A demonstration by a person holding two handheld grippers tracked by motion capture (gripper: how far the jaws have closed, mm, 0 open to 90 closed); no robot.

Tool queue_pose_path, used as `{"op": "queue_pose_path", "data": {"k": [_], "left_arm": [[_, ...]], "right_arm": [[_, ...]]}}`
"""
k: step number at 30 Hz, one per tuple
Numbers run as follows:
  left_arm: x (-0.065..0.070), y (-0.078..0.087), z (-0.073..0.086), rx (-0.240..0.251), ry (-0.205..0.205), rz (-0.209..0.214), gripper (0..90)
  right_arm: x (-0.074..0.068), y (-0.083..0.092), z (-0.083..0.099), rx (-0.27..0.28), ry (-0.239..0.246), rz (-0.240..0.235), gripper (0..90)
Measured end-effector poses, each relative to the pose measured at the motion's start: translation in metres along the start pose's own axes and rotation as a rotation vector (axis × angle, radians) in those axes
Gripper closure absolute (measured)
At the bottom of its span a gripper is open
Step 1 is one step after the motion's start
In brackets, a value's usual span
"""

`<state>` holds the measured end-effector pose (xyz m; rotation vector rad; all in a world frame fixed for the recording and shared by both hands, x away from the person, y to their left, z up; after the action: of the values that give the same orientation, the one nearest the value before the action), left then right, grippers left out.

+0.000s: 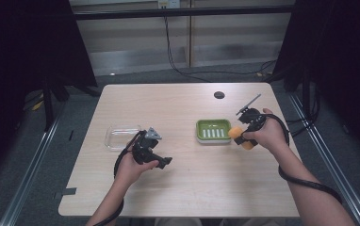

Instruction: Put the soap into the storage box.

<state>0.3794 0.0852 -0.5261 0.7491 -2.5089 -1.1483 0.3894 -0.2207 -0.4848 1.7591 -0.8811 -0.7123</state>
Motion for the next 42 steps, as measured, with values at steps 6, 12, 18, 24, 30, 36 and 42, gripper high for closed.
{"op": "queue_pose_path", "data": {"k": [6, 12, 18, 24, 30, 36, 42], "left_arm": [[0.000, 0.000, 0.000, 0.004, 0.002, 0.007, 6.3], [0.000, -0.001, 0.000, 0.011, 0.012, 0.002, 6.3], [-0.001, 0.000, 0.001, -0.008, -0.002, 0.008, 6.3], [-0.001, 0.000, 0.002, -0.013, -0.005, 0.009, 6.3], [-0.001, -0.001, 0.002, -0.012, 0.002, 0.005, 6.3], [-0.001, -0.001, 0.002, -0.006, 0.005, 0.005, 6.3], [-0.001, -0.001, 0.002, 0.001, 0.006, 0.009, 6.3]], "right_arm": [[-0.002, 0.000, -0.004, -0.018, 0.007, -0.007, 50.2], [-0.002, -0.001, -0.008, -0.021, 0.015, -0.016, 50.2], [-0.004, -0.003, -0.013, -0.021, 0.009, -0.029, 50.1], [-0.004, -0.002, -0.018, -0.021, 0.017, -0.034, 50.1], [-0.003, -0.005, -0.022, -0.016, 0.025, -0.036, 50.1], [-0.004, -0.008, -0.025, -0.023, 0.030, -0.042, 50.1], [-0.005, -0.012, -0.029, -0.023, 0.032, -0.043, 50.1]]}}
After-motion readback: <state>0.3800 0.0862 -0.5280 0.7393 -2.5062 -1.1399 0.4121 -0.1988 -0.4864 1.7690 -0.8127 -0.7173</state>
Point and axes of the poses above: each handheld gripper's, and its own axes: y roughly backward along the jaws, z roughly out of its underside, x roughly to its right, the point moved 8 cm from there along -y, roughly forward along the jaws, and after that the axes turned 1 degree about -y, right-handed, at the moved point
